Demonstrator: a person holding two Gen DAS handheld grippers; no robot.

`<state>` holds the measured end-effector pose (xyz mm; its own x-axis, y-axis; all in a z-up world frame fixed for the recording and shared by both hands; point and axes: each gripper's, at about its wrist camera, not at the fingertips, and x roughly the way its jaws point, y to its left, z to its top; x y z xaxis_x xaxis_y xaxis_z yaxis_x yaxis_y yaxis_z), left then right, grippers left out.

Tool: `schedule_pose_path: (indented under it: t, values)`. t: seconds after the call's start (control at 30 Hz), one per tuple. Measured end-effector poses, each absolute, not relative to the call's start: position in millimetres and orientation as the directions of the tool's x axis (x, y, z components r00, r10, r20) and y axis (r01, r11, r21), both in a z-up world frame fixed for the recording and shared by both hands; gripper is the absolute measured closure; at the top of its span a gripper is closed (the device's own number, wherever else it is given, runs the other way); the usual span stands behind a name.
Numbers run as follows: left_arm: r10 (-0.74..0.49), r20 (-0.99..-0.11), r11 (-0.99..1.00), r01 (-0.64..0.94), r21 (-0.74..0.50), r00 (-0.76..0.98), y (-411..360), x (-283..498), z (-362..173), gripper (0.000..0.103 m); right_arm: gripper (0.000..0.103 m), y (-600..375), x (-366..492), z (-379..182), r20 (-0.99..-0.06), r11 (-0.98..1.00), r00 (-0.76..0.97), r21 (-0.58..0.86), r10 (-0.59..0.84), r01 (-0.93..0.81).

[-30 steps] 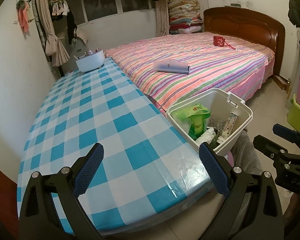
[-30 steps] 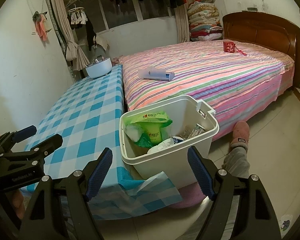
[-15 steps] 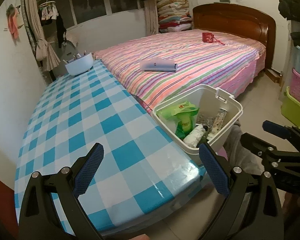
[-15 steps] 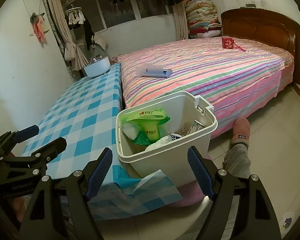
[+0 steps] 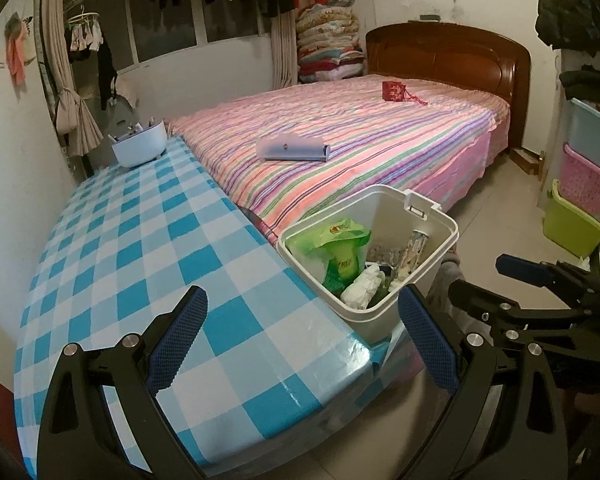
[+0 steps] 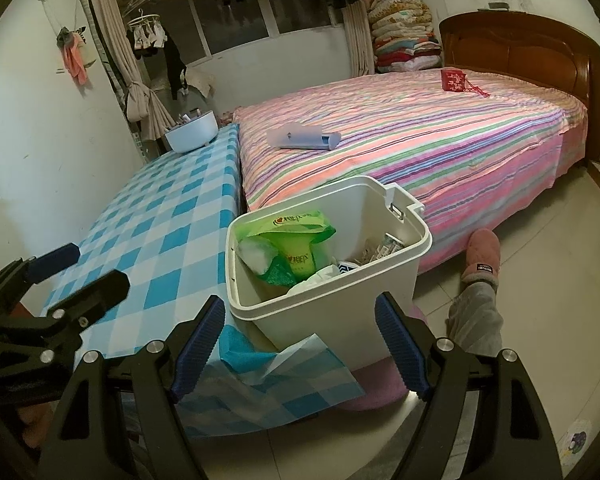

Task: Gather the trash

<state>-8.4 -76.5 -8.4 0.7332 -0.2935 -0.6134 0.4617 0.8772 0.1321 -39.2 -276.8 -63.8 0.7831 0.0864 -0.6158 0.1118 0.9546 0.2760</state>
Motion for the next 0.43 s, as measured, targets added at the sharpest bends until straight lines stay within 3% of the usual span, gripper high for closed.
schedule_pose_path:
  t: [0.43]
  values:
    - [-0.226, -0.633, 0.904, 0.401, 0.146, 0.740, -65, 11, -20, 0.008, 0.027, -282, -36, -66, -0.609, 0.953, 0.789, 0.279, 0.080, 0.119]
